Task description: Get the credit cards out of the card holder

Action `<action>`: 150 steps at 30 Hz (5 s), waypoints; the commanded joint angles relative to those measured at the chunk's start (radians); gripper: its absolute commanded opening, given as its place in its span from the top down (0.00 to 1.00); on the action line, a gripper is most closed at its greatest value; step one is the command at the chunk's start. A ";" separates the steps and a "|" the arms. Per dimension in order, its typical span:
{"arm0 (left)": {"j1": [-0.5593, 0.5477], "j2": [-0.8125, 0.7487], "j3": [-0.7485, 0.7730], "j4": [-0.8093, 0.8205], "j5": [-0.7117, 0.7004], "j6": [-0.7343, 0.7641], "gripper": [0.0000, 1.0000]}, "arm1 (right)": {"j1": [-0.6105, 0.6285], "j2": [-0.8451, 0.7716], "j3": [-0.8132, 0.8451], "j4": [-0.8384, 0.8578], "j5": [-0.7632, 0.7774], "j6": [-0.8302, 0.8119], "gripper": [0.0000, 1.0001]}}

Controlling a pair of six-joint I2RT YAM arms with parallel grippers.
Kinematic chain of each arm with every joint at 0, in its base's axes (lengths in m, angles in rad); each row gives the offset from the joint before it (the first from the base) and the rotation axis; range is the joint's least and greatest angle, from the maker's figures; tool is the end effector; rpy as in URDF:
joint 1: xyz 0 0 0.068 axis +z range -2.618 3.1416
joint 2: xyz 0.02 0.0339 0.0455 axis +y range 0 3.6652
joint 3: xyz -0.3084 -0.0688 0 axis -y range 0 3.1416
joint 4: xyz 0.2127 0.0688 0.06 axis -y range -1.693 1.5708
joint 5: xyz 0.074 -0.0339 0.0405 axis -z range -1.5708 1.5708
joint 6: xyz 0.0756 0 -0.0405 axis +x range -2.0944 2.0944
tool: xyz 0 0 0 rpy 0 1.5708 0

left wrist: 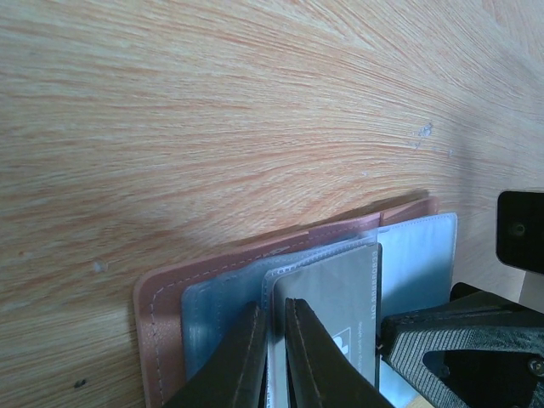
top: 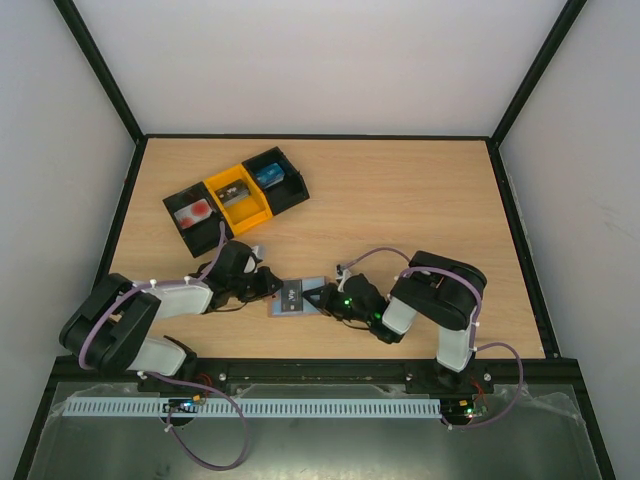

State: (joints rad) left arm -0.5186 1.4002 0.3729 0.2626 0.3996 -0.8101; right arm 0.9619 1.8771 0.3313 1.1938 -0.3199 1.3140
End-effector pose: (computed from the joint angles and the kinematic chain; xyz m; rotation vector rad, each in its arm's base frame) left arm 0.1875 -0.1409 0.1670 -0.1515 2.5386 -1.0700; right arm 0.1607 0.2721 0.1462 0.1522 2.3777 1.6605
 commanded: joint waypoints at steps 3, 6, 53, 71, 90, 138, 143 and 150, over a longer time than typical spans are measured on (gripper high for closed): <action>-0.001 0.024 -0.021 -0.115 -0.046 0.026 0.91 | -0.008 -0.026 -0.029 -0.011 0.012 -0.001 0.98; -0.001 0.021 -0.022 -0.112 -0.045 0.024 0.91 | -0.008 -0.025 -0.021 -0.033 0.011 -0.009 0.98; -0.002 0.077 -0.027 -0.047 -0.045 0.009 0.90 | -0.034 0.071 -0.085 0.220 -0.043 0.043 0.98; -0.003 0.061 -0.028 -0.046 -0.036 -0.003 0.93 | -0.034 0.084 0.017 0.037 -0.027 0.013 0.84; -0.003 0.059 -0.022 -0.046 -0.027 0.002 0.93 | -0.035 0.036 0.075 -0.166 0.003 -0.068 0.92; -0.003 0.037 -0.028 -0.071 -0.045 0.006 0.90 | -0.009 0.024 0.036 -0.119 0.015 -0.053 0.98; -0.002 0.031 -0.027 -0.076 -0.049 0.003 0.84 | -0.009 0.021 0.008 -0.045 0.012 -0.043 0.98; -0.002 0.026 -0.029 -0.085 -0.056 0.003 0.83 | -0.009 0.030 -0.016 0.011 0.013 -0.024 0.98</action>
State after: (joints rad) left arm -0.5186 1.4151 0.3748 0.3065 0.3908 -0.8150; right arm 0.9463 1.8797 0.3416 1.1858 -0.3145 1.2766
